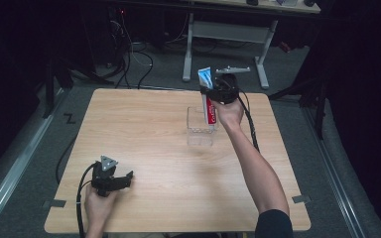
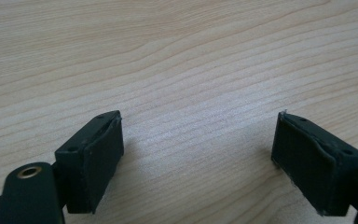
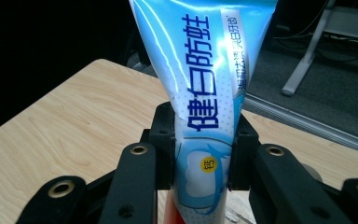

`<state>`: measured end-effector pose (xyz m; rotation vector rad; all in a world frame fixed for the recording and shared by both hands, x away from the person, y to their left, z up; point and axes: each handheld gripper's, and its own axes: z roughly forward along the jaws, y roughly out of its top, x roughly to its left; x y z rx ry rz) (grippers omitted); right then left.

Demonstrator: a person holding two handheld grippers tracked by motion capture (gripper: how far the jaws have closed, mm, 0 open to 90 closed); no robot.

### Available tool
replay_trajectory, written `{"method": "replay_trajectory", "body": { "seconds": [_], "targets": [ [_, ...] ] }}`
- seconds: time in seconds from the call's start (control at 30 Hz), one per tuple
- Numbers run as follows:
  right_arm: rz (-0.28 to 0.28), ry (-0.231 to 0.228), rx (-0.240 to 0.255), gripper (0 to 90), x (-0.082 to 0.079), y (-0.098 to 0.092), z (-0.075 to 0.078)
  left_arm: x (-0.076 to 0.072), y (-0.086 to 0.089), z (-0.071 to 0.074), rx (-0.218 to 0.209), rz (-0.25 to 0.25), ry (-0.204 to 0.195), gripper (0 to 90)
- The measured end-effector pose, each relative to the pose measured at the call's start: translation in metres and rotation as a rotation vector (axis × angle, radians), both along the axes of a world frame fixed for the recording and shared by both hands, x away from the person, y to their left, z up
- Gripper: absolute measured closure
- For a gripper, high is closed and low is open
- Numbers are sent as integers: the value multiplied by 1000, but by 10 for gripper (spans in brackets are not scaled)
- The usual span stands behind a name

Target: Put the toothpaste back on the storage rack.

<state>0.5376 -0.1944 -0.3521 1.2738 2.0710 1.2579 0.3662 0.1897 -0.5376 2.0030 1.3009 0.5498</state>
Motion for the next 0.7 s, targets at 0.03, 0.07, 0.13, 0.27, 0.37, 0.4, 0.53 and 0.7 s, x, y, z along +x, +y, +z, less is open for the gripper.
{"method": "replay_trajectory", "body": {
  "seconds": [0.03,0.07,0.13,0.27,0.37,0.4,0.53,0.7],
  "targets": [
    [-3,0,-6,698,1,0,-1,0,0,0,0,0,0,171],
    [-10,3,-14,698,3,1,-4,0,0,0,0,0,0,171],
    [-16,0,-21,697,5,2,-6,0,0,0,0,0,0,171],
    [-21,-3,-22,696,7,3,-9,0,0,0,0,0,0,171],
    [-23,0,-28,694,9,4,-12,0,0,0,0,0,0,171],
    [-21,-1,-30,694,9,4,-13,0,0,0,0,0,0,171],
    [-14,-2,-47,695,10,6,-16,0,0,0,0,0,0,171],
    [-9,8,-71,694,12,10,-23,0,0,0,0,0,0,171]
  ]
}}
